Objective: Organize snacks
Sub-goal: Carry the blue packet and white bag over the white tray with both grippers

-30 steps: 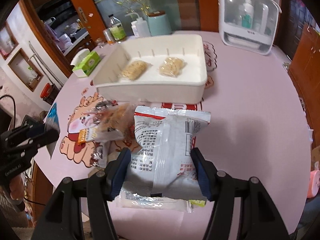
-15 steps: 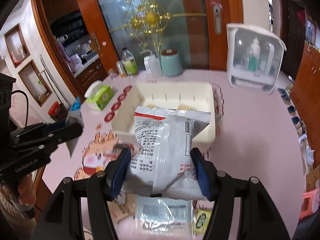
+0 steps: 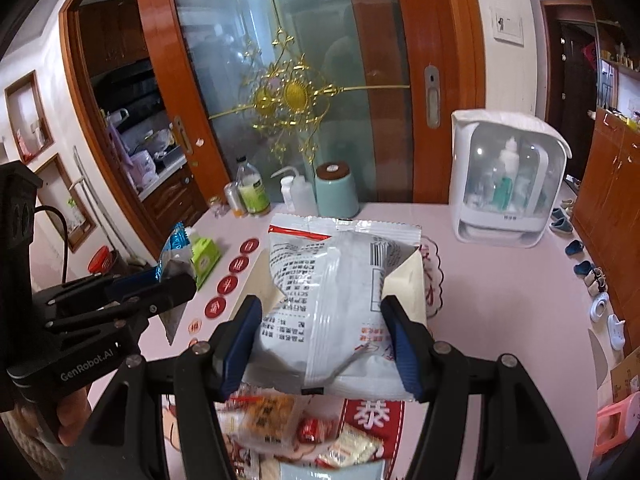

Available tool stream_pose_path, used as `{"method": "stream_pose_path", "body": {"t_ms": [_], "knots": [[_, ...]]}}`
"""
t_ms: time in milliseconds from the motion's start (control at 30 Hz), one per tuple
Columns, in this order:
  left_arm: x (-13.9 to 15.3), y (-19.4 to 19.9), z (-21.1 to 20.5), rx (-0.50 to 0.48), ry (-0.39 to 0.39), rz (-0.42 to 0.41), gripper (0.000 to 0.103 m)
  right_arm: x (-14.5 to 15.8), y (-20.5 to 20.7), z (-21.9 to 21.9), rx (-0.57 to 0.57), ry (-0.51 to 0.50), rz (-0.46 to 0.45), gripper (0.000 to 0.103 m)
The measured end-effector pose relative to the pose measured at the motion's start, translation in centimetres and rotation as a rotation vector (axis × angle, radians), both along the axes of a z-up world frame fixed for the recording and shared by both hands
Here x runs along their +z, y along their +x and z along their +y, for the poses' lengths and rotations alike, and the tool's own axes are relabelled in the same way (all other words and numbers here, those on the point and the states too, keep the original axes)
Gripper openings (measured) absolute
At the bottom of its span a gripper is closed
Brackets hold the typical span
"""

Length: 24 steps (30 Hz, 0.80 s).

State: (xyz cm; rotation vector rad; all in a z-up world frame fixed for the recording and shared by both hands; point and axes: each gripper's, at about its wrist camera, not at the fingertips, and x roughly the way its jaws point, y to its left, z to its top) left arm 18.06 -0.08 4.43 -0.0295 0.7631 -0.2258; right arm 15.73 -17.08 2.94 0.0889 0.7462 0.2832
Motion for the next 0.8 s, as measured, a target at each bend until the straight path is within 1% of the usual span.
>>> {"method": "stream_pose_path", "body": {"t_ms": [233, 500, 667, 800], "knots": [[0.2, 2.5, 0.1, 0.017, 0.003, -0.01, 0.03, -0.2, 2.5, 0.3, -0.048, -0.002, -0.012, 0.062], [0.0, 4.8, 0.2, 0.028, -0.001, -0.002, 0.03, -1.6, 4.6, -0.1, -0.099, 0.009, 0.026, 0.062], [-1.0, 5.9, 0.5, 0.048, -0.007, 0.029, 0.03, -2.6, 5.8, 0.5, -0.104, -0.009, 0.058, 0.062], [-2.9, 7.1, 0.9, 0.084, 0.012, 0.073, 0.03, -4.5, 7.1, 1.6, -0.082, -0.031, 0.112, 0.062]]}}
